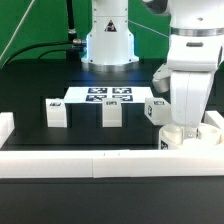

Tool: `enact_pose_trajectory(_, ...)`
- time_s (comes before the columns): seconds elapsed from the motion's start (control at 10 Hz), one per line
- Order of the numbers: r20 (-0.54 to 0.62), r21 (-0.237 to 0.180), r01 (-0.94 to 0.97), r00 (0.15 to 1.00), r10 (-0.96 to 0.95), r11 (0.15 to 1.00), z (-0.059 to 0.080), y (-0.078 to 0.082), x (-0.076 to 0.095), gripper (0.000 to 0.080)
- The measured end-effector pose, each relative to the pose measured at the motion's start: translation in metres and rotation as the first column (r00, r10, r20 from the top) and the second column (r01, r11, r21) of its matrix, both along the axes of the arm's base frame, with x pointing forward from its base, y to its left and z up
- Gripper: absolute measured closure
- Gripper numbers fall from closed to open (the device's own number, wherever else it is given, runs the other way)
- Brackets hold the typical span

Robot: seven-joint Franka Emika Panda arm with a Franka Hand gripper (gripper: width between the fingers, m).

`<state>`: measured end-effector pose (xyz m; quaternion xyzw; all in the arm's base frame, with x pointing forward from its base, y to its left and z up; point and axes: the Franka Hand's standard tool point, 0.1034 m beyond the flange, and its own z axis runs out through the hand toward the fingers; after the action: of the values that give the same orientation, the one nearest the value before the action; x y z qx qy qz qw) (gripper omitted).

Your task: Assemble stool

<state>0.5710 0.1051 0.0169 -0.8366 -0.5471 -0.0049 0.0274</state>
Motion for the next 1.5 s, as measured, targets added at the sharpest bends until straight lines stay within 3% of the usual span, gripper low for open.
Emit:
enact_pose_trajectory(0.1,-0.003,-0.001,0.012,1.000,-0.012,1.000,0.001,0.000,0.000,0.0151)
enact_pose_trajectory(0.3,-0.018,-0.028,0.129,0.991,-0.130,0.991,0.026,-0.011,-0.004,0.0151)
enact_pose_trajectory(0.5,-0.023,-0.035,0.141,0.990,-0.142,0.989,0.034,-0.012,-0.006,0.0151)
enact_pose_trajectory(0.6,-0.020,-0.035,0.242,0.970,-0.243,0.970,0.040,-0.012,-0.004,0.0151)
enact_pose_trajectory(1.1,-0.032,-0.045,0.487,0.872,-0.488,0.872,0.036,-0.011,-0.007,0.0151)
enact_pose_trajectory(1.3,-0.048,-0.085,0.649,0.755,-0.654,0.756,0.025,-0.022,-0.023,0.0151)
enact_pose_trajectory(1.5,-0.064,-0.079,0.766,0.635,-0.770,0.638,0.025,-0.019,-0.024,0.0151)
